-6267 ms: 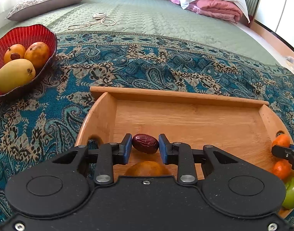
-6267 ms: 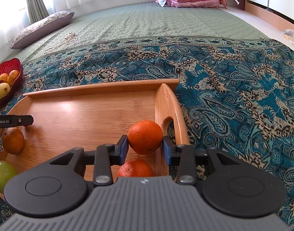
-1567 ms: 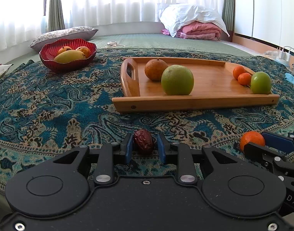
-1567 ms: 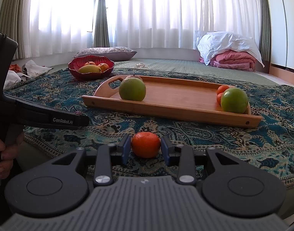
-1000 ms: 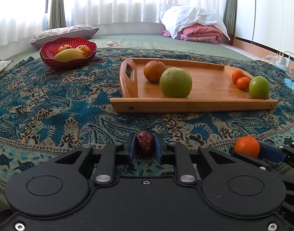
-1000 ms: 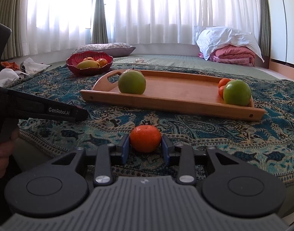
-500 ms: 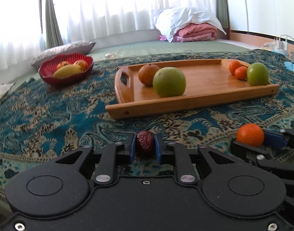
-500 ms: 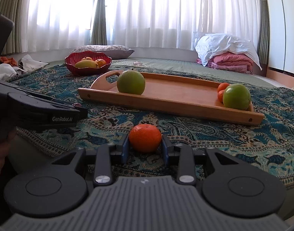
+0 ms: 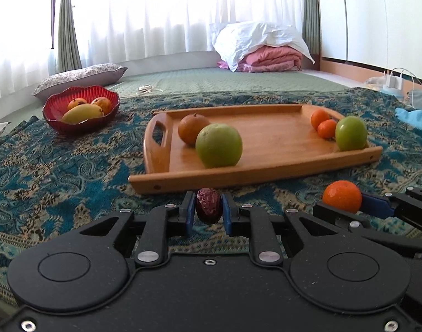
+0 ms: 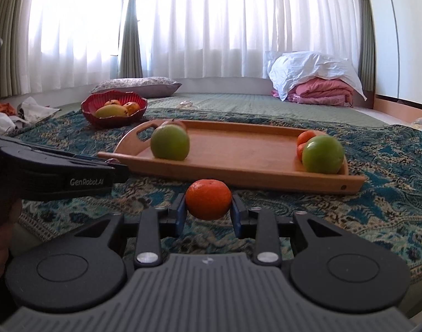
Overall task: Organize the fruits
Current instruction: 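Carry the date and tangerine over the wooden tray with both tools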
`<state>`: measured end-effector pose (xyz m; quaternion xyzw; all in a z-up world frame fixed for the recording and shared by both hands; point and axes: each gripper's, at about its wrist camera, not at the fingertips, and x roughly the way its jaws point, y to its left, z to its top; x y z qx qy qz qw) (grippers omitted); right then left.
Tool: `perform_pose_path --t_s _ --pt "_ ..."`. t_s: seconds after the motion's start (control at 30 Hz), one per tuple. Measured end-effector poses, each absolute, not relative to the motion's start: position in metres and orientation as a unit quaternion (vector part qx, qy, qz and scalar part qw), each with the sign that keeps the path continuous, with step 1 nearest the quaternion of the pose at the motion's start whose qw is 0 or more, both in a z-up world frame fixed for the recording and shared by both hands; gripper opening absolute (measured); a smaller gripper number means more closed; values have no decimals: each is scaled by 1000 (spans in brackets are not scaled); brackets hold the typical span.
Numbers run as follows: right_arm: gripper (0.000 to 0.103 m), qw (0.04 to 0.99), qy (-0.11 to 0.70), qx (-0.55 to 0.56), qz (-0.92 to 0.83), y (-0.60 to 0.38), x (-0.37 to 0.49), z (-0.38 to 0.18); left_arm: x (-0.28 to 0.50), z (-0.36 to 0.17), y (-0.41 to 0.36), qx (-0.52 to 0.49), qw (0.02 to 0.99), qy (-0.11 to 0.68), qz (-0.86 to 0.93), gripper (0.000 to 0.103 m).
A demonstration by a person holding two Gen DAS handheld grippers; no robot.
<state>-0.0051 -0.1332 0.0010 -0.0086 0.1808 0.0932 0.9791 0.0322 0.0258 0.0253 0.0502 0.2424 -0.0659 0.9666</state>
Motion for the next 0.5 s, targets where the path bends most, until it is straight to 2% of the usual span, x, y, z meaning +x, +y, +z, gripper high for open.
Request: perform_pose_path --t_s 0.5 --pt "38 986 158 -4 52 -161 27 24 62 44 1 27 967 233 -95 19"
